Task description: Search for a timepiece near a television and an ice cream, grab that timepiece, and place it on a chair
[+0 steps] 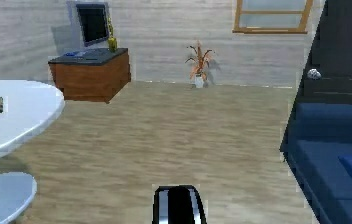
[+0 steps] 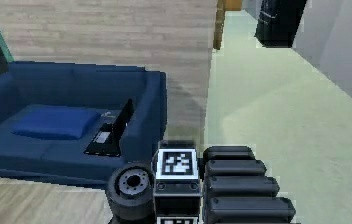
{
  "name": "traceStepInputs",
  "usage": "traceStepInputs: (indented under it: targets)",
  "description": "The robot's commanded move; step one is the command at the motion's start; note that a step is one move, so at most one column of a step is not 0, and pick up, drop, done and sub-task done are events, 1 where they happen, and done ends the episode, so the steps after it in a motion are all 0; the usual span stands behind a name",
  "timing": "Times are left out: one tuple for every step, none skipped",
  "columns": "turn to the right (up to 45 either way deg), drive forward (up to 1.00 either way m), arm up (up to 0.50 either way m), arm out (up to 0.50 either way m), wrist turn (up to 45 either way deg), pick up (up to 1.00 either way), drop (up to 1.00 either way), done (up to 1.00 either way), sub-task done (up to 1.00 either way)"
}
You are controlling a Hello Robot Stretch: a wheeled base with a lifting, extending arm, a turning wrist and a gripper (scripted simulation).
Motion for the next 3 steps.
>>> traceStepInputs:
  targets:
    - [12.0,0.0,0.0,0.0,0.0,0.0,0.0,0.0,0.0]
    - [0.0,1.0,0.0,0.0,0.0,0.0,0.0,0.0,0.0]
    - [3.0,0.0,0.0,0.0,0.0,0.0,0.0,0.0,0.0]
